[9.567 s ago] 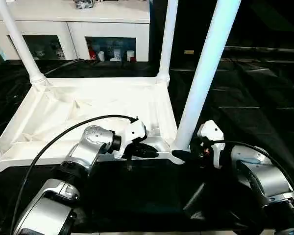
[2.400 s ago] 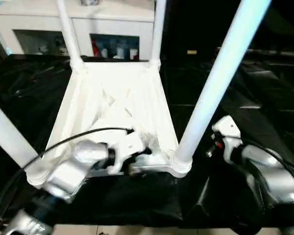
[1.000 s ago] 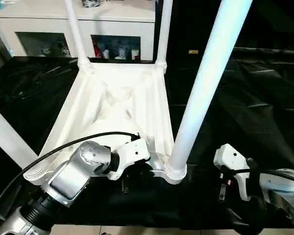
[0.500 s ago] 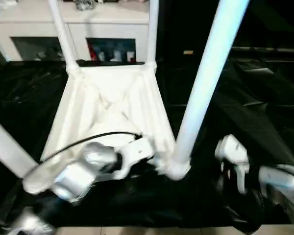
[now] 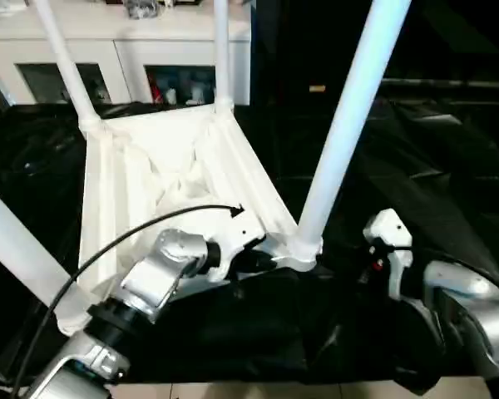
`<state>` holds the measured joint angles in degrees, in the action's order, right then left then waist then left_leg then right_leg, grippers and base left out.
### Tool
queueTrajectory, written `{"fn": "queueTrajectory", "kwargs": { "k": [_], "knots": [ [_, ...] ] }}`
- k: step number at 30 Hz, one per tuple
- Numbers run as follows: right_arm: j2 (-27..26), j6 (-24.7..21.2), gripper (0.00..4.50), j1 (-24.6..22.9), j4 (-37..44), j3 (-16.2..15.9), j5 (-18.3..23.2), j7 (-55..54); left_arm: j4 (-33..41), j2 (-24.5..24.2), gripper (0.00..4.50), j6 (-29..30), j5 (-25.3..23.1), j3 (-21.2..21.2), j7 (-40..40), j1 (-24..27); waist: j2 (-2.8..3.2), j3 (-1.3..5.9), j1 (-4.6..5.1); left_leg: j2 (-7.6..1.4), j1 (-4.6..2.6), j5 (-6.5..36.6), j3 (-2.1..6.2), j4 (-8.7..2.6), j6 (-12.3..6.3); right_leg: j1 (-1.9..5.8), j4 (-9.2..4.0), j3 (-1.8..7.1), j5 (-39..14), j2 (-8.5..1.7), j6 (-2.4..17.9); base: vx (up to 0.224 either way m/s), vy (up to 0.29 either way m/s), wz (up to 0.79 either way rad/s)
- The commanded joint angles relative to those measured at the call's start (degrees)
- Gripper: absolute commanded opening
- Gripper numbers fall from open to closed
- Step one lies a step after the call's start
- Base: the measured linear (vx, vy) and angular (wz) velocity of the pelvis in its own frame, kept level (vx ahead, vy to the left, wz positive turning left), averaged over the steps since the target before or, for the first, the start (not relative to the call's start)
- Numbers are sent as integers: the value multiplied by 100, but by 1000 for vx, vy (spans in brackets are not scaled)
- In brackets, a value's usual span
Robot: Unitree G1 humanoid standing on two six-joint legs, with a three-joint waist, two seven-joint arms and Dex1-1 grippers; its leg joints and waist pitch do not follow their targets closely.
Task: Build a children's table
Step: Rotate leg to tighten
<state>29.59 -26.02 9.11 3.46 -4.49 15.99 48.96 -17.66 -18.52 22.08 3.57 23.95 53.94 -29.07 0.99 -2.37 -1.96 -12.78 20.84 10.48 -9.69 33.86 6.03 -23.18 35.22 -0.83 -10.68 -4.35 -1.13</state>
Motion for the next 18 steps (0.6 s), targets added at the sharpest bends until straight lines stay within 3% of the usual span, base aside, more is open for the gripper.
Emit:
{"fn": "queueTrajectory", "kwargs": {
  "k": [1,2,6,7,18],
  "knots": [
    [-37,90,159,104,-118,-56,8,1,-99,-108,0,-60,-40,7,141,-53,-102,319,-30,79,11,1204,-75,-360,-199,256,-478,76,-1500,-145,1020,0,0,0],
    [-45,117,167,116,-148,-93,7,30,-102,-113,0,-79,-42,13,153,-52,-135,316,-35,76,9,1211,-78,-360,-202,255,-485,76,-1520,-143,1006,0,0,0],
    [-157,215,203,215,-294,-165,-42,62,-171,-117,0,-162,-75,18,223,-70,-115,318,-41,76,19,1164,-74,-368,-184,261,-462,75,-1407,-143,1031,0,0,0],
    [-174,219,211,232,-313,-165,-40,63,-171,-116,0,-164,-71,20,232,-70,-155,314,-40,73,17,1190,-79,-367,-183,262,-472,76,-1455,-144,1012,0,0,0],
    [-315,451,315,460,-682,-494,-280,139,-264,-79,0,-263,-90,25,319,-117,-129,305,-38,71,8,1280,-80,-375,-145,236,-489,78,-1655,-152,983,0,0,0]
  ]
}}
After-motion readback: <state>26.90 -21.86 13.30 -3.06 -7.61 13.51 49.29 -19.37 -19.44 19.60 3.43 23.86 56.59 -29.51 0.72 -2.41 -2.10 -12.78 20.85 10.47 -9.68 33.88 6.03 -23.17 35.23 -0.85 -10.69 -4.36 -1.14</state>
